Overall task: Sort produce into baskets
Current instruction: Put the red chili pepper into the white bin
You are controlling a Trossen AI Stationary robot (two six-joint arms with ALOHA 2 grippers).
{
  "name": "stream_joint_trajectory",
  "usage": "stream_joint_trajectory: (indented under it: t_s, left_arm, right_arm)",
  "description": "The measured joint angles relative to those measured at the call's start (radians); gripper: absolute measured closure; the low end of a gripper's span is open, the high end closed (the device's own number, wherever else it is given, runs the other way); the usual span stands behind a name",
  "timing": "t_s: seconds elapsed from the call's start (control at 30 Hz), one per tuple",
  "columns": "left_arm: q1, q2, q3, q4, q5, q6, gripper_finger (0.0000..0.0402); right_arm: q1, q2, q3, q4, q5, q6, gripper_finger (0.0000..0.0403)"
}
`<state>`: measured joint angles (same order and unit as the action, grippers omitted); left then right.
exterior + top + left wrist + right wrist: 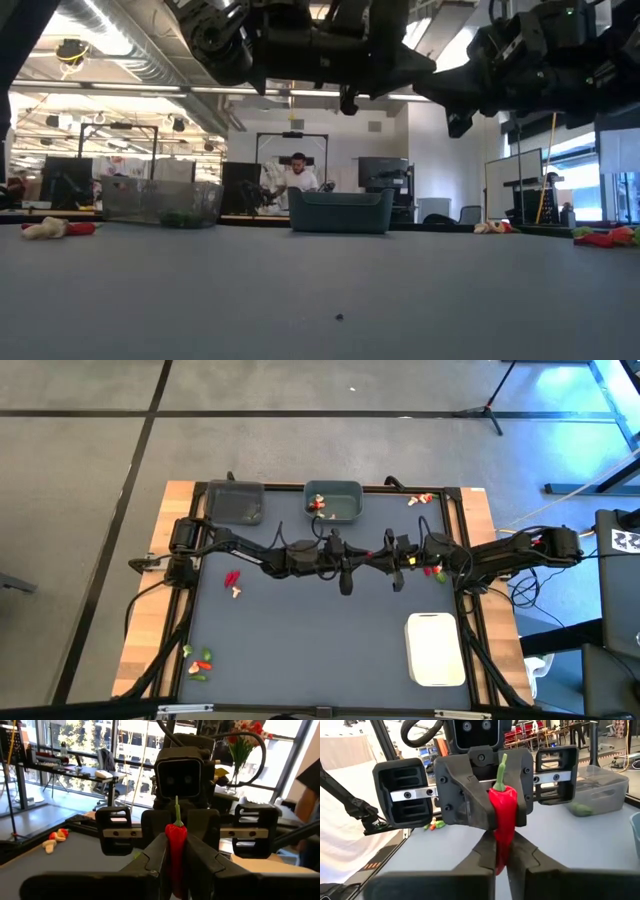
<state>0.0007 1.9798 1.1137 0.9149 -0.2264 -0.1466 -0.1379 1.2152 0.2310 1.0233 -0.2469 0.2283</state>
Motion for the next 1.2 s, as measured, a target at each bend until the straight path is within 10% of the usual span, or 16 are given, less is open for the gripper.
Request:
stream_joint_trajectory:
  t_s: [0.6, 1.2]
  left_arm:
    - [-0.014, -0.254, 0.0, -0.566, 0.034, 0.23, 0.0215]
    - [-0.039, -0.283, 0.0, -0.797, 0.034, 0.206, 0.0216]
  right_arm:
    - [0.011, -0.303, 0.0, -0.462, -0.064, 0.036, 0.0388]
    - [0.464, -0.552, 0.356, -1.582, 0.234, 0.268, 0.0387]
